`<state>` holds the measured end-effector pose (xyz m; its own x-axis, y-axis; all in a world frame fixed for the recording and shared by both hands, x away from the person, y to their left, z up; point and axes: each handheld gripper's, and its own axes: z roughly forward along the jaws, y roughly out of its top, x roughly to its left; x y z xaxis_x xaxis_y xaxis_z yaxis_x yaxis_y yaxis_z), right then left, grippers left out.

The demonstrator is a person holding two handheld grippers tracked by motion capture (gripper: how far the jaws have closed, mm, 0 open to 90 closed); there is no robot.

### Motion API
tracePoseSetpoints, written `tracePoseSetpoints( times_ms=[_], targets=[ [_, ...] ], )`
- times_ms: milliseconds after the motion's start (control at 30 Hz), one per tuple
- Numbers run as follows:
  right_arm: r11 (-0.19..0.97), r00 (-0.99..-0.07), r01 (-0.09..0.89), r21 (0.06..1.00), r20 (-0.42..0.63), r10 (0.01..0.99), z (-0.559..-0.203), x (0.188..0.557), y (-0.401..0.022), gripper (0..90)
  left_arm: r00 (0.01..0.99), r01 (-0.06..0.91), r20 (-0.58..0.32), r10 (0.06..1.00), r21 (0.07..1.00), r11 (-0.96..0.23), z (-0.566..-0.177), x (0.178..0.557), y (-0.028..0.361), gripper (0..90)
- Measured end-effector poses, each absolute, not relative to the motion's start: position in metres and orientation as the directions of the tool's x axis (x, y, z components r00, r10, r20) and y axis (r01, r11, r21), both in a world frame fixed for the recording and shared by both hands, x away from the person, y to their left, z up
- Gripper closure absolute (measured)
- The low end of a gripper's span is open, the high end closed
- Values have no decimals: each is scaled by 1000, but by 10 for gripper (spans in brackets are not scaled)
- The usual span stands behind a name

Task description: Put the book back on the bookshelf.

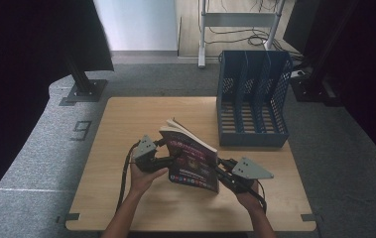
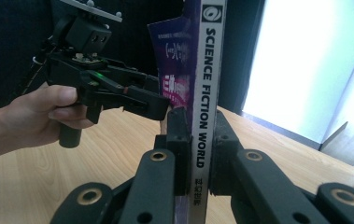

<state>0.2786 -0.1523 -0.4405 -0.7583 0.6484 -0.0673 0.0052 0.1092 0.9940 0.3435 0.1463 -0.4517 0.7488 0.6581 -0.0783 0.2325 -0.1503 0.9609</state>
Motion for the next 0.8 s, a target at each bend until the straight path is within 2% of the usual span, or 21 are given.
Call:
tracePoseSetpoints(
  times_ms=[467, 800],
  targets=[
    [140, -781, 38, 989, -58, 622, -439, 282, -148, 741, 765, 223, -87, 638, 965, -135, -449, 336, 149, 342],
    [185, -780, 69, 980, -63, 623, -444, 290, -131, 757, 768, 209, -79, 635, 969, -133, -448, 333, 148, 360]
  ],
)
